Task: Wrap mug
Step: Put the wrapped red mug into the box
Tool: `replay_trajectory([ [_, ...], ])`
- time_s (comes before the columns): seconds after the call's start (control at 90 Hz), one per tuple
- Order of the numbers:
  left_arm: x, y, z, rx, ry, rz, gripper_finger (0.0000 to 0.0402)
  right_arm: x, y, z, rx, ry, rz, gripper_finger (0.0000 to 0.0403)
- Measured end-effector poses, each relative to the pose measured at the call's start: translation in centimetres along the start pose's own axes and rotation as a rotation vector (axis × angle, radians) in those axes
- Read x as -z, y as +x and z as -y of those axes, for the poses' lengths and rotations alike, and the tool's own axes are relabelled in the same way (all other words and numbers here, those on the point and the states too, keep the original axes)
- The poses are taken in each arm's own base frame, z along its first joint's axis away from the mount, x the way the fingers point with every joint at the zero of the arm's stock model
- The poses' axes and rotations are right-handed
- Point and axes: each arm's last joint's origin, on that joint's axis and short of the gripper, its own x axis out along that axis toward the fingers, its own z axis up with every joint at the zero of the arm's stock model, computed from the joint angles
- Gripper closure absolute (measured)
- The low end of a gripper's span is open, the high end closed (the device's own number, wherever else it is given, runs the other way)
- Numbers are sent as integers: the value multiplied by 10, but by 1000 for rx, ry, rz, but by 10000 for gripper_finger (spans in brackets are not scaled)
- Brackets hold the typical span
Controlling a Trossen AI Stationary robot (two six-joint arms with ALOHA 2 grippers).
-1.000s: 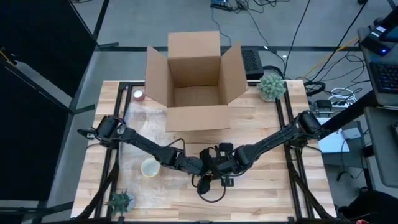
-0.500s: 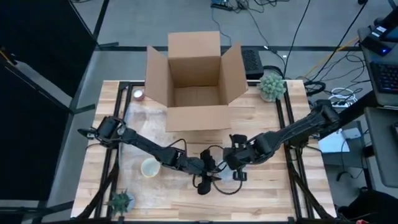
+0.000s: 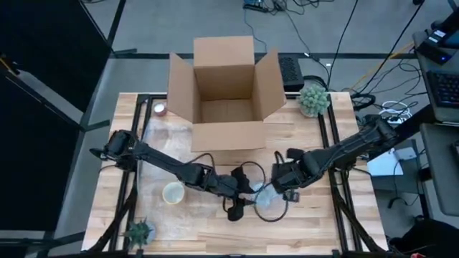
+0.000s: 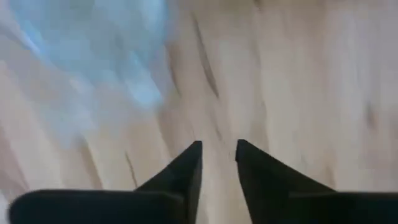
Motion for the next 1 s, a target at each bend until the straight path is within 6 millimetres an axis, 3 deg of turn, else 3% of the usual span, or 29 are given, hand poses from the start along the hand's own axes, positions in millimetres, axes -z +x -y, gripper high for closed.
replay_trajectory([
  [0.1, -3, -22, 2, -30, 12, -51, 231, 18, -9, 0, 23, 25, 108, 277],
  [0.178, -3, -38, 4, -71, 42, -92, 231, 31, -3, -1, -35, 54, 218, 263],
  [0.467, 7, -47, 10, -109, 105, -179, 231, 72, 75, 1, -291, 139, 492, 245],
  [0.656, 16, -45, 10, -116, 59, -202, 231, 78, 107, 5, -336, 115, 637, 245],
  [1.0, 21, -47, 5, -166, -60, -253, 231, 73, 112, 0, -414, -17, 826, 245],
])
